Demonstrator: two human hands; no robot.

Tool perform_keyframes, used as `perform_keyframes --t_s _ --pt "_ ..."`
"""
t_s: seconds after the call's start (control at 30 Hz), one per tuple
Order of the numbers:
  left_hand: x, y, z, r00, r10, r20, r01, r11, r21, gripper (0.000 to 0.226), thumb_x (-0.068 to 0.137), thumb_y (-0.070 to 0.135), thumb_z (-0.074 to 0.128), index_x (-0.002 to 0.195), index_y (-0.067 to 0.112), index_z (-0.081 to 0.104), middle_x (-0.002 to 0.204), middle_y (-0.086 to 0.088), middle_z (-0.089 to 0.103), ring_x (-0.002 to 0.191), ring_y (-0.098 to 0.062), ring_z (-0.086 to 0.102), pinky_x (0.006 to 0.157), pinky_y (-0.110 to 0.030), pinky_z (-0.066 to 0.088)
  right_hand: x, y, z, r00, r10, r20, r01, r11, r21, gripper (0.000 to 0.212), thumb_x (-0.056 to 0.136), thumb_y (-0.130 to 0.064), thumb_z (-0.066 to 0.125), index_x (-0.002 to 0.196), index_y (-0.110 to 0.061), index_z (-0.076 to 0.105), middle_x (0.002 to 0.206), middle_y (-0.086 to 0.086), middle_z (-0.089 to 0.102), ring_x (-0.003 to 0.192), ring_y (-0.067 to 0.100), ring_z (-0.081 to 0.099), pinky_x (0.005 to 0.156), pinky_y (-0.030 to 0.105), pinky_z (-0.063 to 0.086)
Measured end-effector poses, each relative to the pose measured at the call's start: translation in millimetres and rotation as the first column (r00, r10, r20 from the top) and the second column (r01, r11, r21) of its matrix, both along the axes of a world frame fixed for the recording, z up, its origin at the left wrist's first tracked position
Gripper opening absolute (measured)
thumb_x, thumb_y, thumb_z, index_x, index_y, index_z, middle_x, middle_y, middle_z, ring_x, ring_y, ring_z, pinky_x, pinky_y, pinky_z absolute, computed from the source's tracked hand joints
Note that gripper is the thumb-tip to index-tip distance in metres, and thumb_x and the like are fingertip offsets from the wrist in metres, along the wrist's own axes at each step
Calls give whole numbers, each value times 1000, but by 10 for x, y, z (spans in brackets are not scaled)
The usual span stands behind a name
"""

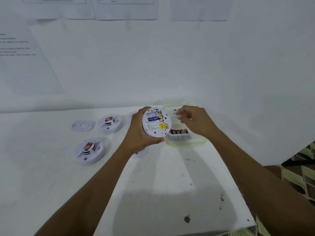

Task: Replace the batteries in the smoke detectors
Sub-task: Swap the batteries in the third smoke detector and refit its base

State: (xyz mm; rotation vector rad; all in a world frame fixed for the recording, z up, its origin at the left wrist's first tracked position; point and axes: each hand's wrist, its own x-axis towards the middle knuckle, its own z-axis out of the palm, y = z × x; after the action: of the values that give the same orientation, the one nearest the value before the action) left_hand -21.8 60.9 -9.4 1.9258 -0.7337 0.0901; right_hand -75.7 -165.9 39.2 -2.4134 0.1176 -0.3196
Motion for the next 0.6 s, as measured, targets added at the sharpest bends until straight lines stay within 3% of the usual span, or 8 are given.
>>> perform_keyframes --t_s 0.07,0.13,0.23,0.3,0.4,0.5,0.6 --pt "-31 -71 38 1000 -6 13 6 1000 -19 99 51 30 94 132 32 37 124 21 47 119 2 44 103 -21 40 -127 262 97 993 41 106 -53 992 112 10 90 -13 64 90 -22 69 95 -9 69 82 0 64 71 6 45" --pt "-50 -155 57 999 -22 24 23 999 -39 93 53 26 94 129 30 41 121 20 51 116 1 48 101 -17 41 -178 451 69 988 17 156 -40 988 150 9 88 -11 65 87 -20 69 97 -6 66 85 5 64 75 11 45" --pt "-42 -249 51 997 -38 62 40 998 -42 89 54 35 92 130 25 45 123 8 56 115 -14 53 103 -31 43 -189 582 -20 973 -151 177 95 952 292 11 86 -8 63 84 -18 69 96 -5 67 88 9 63 76 18 47" --pt "-32 -281 35 996 -42 83 44 999 -25 84 55 48 86 128 38 43 122 13 56 115 -13 53 104 -33 42 -186 644 -41 962 -236 140 167 907 388 10 87 -9 63 89 -15 70 96 -5 67 89 6 62 72 11 47" --pt "-48 -302 32 998 -21 62 23 1000 -20 77 57 56 78 122 51 38 122 25 49 117 -7 51 105 -24 36 -175 714 -30 953 -296 68 222 832 508 13 89 -9 60 98 -13 69 98 -8 64 89 1 59 65 4 44" --pt "-39 -309 8 998 11 55 -10 1000 -9 80 57 55 78 125 44 36 124 20 48 118 -9 49 106 -20 33 -146 765 -6 945 -325 20 255 776 576 12 87 -12 61 95 -16 69 100 -7 66 97 11 63 79 24 55" --pt "-27 -319 -3 999 15 32 -15 1000 8 88 65 36 87 136 24 36 134 2 48 124 -15 46 110 -23 31 -111 806 13 940 -341 -21 282 738 613 9 85 -15 62 90 -17 69 97 -6 67 96 14 65 85 40 57"
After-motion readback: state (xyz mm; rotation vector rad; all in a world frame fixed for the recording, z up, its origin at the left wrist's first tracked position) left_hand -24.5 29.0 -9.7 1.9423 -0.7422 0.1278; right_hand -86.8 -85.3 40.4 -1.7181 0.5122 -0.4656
